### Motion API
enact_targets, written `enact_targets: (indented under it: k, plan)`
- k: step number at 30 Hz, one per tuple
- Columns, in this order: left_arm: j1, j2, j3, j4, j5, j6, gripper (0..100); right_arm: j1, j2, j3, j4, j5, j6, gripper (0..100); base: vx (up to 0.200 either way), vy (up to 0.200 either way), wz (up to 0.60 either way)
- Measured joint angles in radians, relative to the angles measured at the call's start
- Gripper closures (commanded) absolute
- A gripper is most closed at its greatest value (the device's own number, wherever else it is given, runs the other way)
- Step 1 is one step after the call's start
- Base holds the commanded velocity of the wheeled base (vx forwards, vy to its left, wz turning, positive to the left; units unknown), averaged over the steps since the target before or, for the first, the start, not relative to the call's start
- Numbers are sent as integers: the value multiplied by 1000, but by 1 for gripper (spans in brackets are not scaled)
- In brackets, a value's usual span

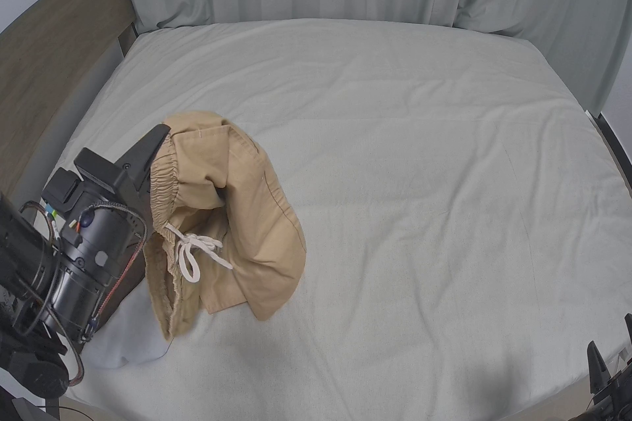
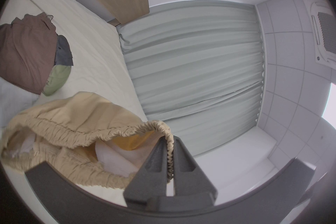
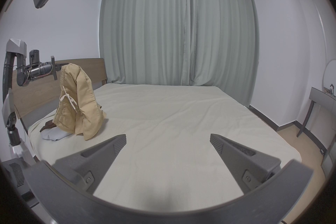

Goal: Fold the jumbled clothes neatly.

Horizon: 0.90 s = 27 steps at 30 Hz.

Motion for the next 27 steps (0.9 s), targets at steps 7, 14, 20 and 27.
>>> enact_targets:
  k: [7,14,20,27]
  plan:
    - [-93,-97,-15,11,18,0,100,0,0,0,0,-1,0,0,0,0,0]
    - [-126,-171,-64,44,19,-2,100,0,0,0,0,-2,1,0,0,0,0]
    - [-128,-194,-59,56,17,-4,100,0,0,0,0,-2,2,0,0,0,0]
    - [-123,-166,-1,55,17,0,100,1,0,0,0,-1,2,0,0,0,0]
